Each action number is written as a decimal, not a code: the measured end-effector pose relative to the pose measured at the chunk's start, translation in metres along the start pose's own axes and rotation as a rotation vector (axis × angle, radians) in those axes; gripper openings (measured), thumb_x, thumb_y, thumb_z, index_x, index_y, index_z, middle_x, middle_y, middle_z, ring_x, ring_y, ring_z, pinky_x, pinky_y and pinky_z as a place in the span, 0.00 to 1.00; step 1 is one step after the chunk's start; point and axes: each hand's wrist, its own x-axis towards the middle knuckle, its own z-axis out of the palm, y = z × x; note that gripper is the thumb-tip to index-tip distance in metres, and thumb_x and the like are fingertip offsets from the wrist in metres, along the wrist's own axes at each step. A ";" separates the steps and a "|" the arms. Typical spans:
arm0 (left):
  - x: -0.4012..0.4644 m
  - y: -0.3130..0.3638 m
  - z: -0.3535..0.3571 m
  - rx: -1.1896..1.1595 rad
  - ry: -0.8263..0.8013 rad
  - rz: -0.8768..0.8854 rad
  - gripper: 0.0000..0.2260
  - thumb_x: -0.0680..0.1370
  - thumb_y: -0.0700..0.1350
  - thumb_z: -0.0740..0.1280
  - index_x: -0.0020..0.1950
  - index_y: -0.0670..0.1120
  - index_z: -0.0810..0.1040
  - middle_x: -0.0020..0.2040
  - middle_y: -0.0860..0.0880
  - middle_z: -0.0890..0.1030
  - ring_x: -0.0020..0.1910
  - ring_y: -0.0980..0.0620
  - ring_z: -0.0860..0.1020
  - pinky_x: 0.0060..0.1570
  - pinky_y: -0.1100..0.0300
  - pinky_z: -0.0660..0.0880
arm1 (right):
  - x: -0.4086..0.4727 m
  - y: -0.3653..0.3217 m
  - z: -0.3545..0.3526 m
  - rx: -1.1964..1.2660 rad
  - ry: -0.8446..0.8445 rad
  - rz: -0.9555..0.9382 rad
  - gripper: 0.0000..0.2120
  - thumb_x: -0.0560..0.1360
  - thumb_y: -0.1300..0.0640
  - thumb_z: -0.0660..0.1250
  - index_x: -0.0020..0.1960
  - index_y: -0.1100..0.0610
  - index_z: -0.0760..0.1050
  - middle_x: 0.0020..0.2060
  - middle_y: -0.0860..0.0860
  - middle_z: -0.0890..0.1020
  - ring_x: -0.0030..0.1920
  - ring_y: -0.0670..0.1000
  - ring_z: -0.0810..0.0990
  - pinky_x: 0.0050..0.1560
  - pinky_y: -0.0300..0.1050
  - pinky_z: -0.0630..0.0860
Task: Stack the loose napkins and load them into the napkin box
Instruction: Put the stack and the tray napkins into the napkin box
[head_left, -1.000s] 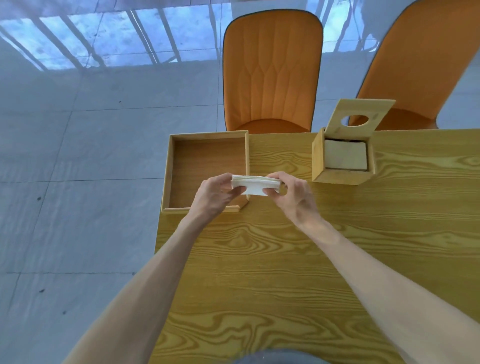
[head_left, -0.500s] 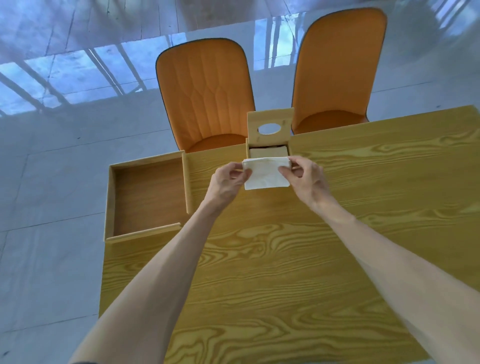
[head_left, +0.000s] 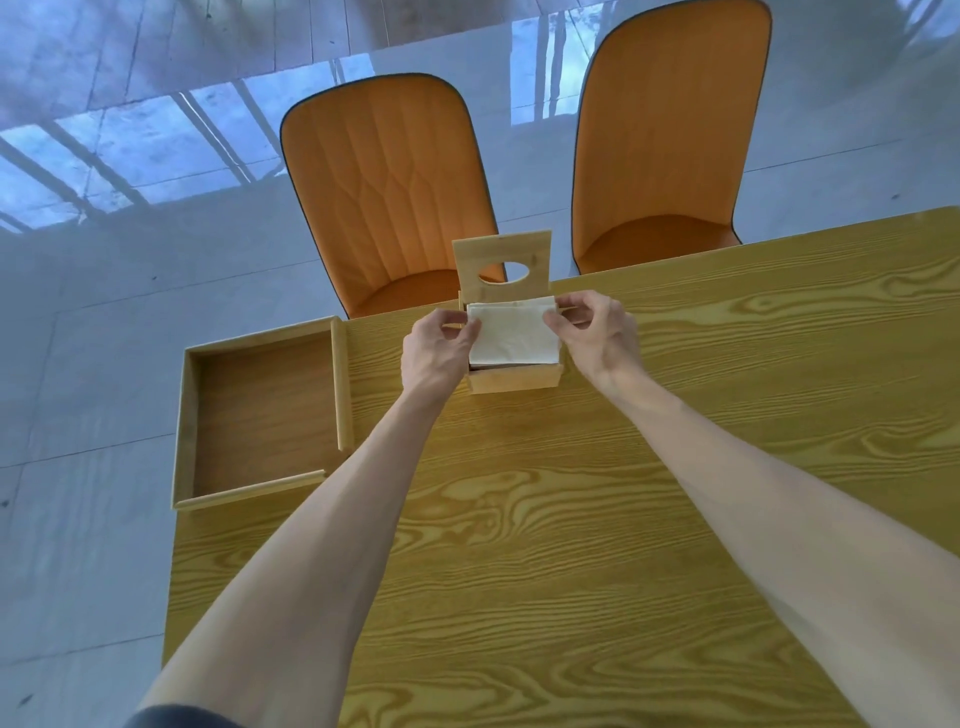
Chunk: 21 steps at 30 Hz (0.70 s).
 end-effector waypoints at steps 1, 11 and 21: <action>0.001 0.000 0.001 0.026 0.014 -0.009 0.13 0.77 0.55 0.69 0.56 0.50 0.81 0.50 0.50 0.85 0.48 0.50 0.84 0.52 0.49 0.80 | 0.003 0.001 0.002 -0.012 0.001 -0.001 0.16 0.77 0.51 0.70 0.61 0.59 0.79 0.51 0.52 0.85 0.45 0.46 0.80 0.38 0.25 0.70; 0.010 0.005 0.011 0.269 0.112 -0.007 0.11 0.77 0.54 0.67 0.54 0.51 0.83 0.50 0.53 0.84 0.48 0.51 0.81 0.41 0.57 0.75 | 0.017 0.007 0.025 -0.146 0.073 -0.016 0.12 0.76 0.51 0.71 0.56 0.56 0.81 0.48 0.51 0.86 0.46 0.50 0.83 0.45 0.45 0.81; 0.017 -0.004 0.014 0.297 0.091 -0.014 0.18 0.76 0.52 0.71 0.62 0.50 0.71 0.46 0.53 0.79 0.49 0.48 0.80 0.43 0.53 0.76 | 0.024 0.017 0.027 -0.142 0.050 0.053 0.17 0.74 0.49 0.73 0.60 0.53 0.74 0.48 0.48 0.81 0.46 0.49 0.80 0.45 0.45 0.78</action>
